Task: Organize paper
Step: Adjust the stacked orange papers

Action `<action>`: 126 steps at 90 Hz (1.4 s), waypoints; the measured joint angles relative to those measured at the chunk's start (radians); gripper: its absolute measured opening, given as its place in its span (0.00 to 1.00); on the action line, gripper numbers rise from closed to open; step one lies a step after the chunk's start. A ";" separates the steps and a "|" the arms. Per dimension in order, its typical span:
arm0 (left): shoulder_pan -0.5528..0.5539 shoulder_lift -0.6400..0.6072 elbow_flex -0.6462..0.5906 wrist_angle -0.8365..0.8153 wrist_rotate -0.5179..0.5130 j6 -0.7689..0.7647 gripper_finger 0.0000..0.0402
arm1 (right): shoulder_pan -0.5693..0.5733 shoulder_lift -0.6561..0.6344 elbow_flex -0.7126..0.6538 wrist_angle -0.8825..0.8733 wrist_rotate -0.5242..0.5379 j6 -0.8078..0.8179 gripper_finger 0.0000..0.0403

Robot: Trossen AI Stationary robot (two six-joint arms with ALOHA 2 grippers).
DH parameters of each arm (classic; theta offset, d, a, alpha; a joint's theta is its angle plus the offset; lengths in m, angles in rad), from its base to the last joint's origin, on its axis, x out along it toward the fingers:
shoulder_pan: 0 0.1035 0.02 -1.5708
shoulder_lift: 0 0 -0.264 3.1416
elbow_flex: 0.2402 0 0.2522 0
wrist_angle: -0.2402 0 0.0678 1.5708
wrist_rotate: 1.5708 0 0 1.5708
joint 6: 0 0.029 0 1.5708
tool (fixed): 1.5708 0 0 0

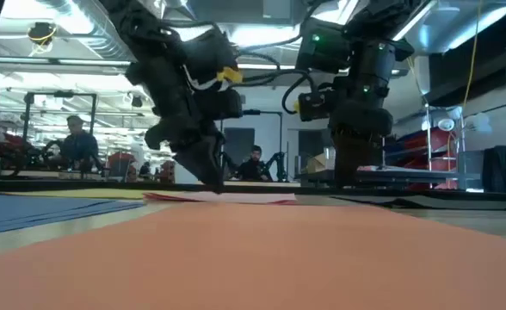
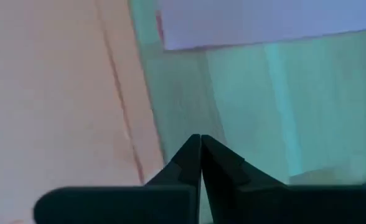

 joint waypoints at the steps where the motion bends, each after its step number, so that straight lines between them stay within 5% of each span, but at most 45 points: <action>1: 0.000 0.000 0.000 0.000 0.000 0.000 0.00 | 0.000 0.001 0.000 0.001 0.000 0.000 0.00; 126: -0.089 0.013 0.000 -0.013 0.031 -0.112 0.00 | 0.053 0.090 0.002 0.061 -0.122 0.007 0.00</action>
